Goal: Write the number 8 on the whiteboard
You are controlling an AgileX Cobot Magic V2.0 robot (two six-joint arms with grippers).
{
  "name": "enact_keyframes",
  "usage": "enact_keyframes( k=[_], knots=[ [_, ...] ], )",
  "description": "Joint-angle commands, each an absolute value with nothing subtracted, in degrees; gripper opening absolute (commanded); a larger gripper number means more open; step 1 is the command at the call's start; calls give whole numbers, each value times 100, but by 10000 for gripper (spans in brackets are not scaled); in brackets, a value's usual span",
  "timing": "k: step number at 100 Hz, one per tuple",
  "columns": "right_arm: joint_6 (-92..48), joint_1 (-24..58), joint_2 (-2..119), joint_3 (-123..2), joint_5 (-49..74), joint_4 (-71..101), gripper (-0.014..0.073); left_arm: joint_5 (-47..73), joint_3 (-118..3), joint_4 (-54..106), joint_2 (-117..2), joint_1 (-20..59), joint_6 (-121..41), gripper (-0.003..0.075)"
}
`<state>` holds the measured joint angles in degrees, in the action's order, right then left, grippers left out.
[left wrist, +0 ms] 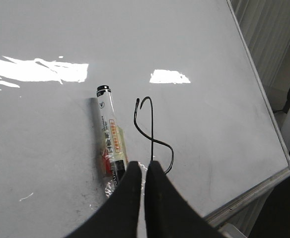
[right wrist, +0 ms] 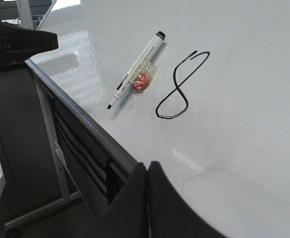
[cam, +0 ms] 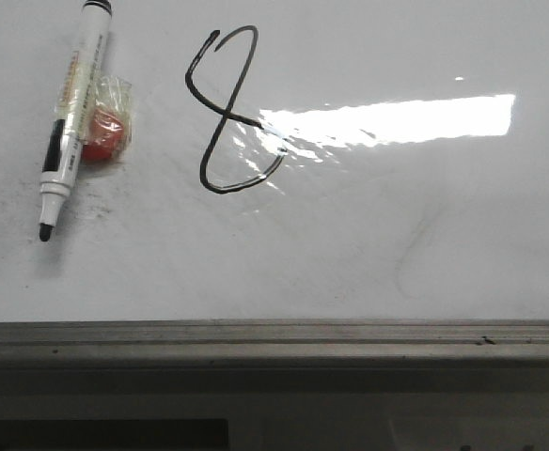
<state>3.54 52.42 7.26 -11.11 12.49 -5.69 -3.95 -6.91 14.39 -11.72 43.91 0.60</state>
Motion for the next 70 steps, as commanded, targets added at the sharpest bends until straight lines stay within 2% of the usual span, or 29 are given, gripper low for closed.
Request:
enact_keyframes(
  k=[1,70],
  knots=[
    [308,5229,774,-1253,797,-627,-63,-813,-845,1420,-1201,4438,100,-20],
    [308,5229,774,-1253,797,-627,-63,-831,-728,1395,-1201,4239,100,-20]
  ],
)
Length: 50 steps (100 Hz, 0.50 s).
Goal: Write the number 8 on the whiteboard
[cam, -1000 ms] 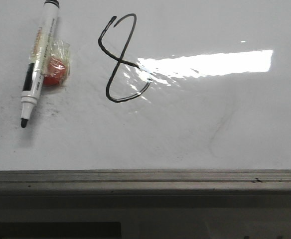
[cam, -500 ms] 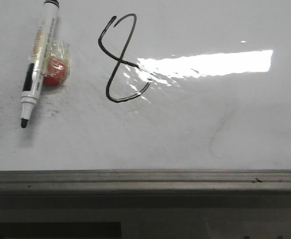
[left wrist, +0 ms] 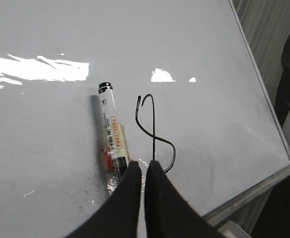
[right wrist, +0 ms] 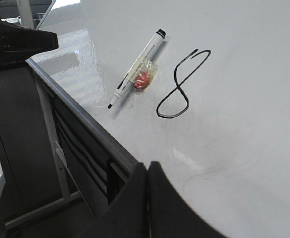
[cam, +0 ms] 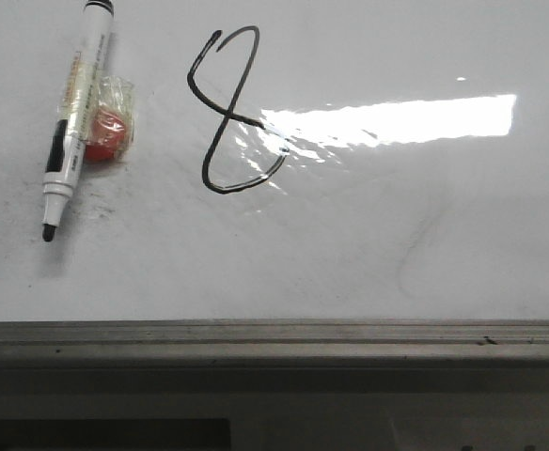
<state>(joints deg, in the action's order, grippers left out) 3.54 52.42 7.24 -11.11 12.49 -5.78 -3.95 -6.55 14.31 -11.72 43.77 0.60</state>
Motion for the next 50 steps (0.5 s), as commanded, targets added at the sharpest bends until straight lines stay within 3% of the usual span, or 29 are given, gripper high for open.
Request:
enact_keyframes(
  k=[1,50],
  knots=[
    [308,5229,774,-1253,797,-627,-63,-831,-718,1395,-1201,4215,100,-20],
    [308,5229,774,-1253,797,-627,-63,-637,169,450,-430,1847,100,-20]
  ],
)
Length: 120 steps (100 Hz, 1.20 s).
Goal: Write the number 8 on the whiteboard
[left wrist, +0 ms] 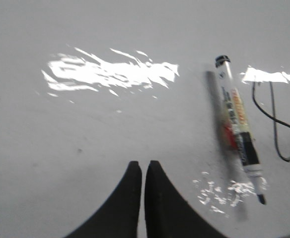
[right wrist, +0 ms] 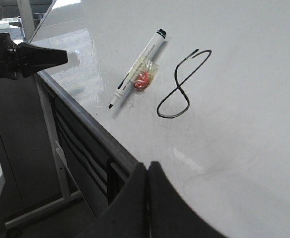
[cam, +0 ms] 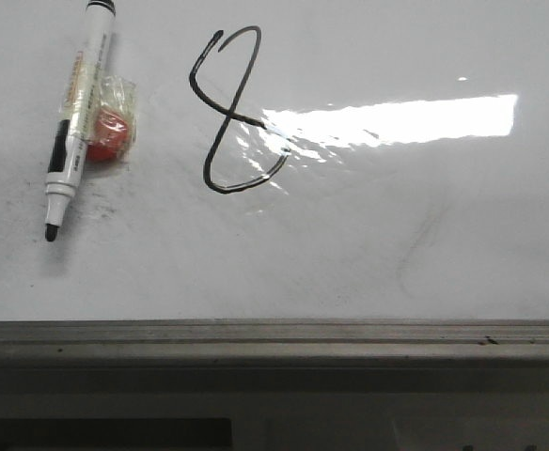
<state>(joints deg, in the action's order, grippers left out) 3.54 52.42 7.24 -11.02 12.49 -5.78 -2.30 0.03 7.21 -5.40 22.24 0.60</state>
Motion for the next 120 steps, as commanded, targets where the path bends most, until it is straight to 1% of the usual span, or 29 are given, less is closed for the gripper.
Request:
enact_keyframes(
  k=[1,21,33,39,54,120],
  knots=[
    [308,5229,774,-1253,797,-627,-63,-637,196,447,-395,1774,100,-20],
    [308,5229,774,-1253,797,-627,-63,169,184,437,197,838,100,-20],
    [308,5229,774,-1253,807,-627,-63,368,184,437,182,487,244,-20],
    [308,5229,774,-1253,807,-627,-63,608,184,447,182,454,482,-20],
    [308,5229,774,-1253,807,-627,-63,1822,184,437,182,454,575,-20],
    [308,5229,774,-1253,807,-627,-63,1775,184,437,182,454,575,-20]
  ],
)
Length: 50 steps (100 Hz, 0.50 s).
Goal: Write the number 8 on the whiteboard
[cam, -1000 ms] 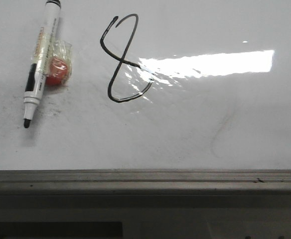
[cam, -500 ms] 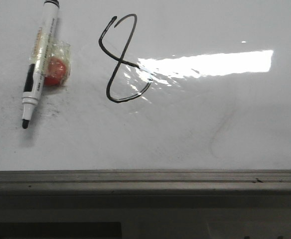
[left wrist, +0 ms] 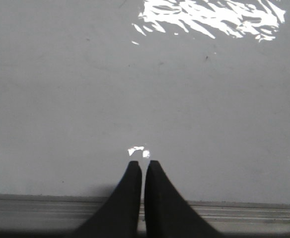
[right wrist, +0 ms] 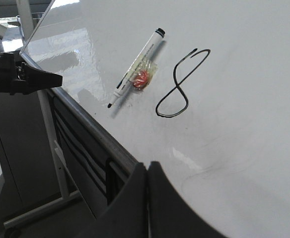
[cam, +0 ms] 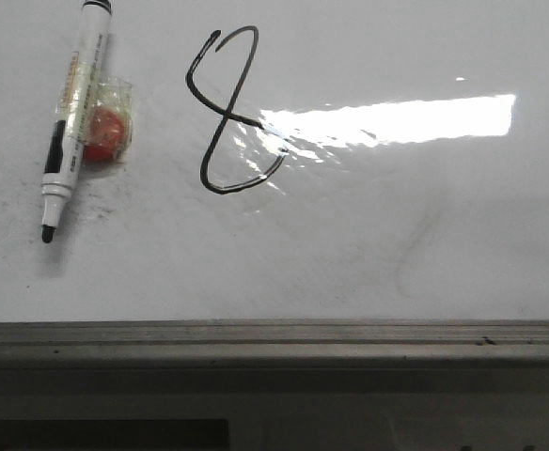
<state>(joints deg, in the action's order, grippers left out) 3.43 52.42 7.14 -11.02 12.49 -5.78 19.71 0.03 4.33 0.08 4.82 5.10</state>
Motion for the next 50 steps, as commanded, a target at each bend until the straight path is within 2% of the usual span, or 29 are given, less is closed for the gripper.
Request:
enact_keyframes(
  k=[1,38,50],
  knots=[
    [308,5229,774,-1253,807,-627,-63,1775,184,437,182,454,575,-20],
    [308,5229,774,-1229,785,-627,-63,1775,184,437,182,454,575,-20],
    [308,5117,774,-975,98,-845,-63,1775,184,437,182,454,575,-20]
  ],
)
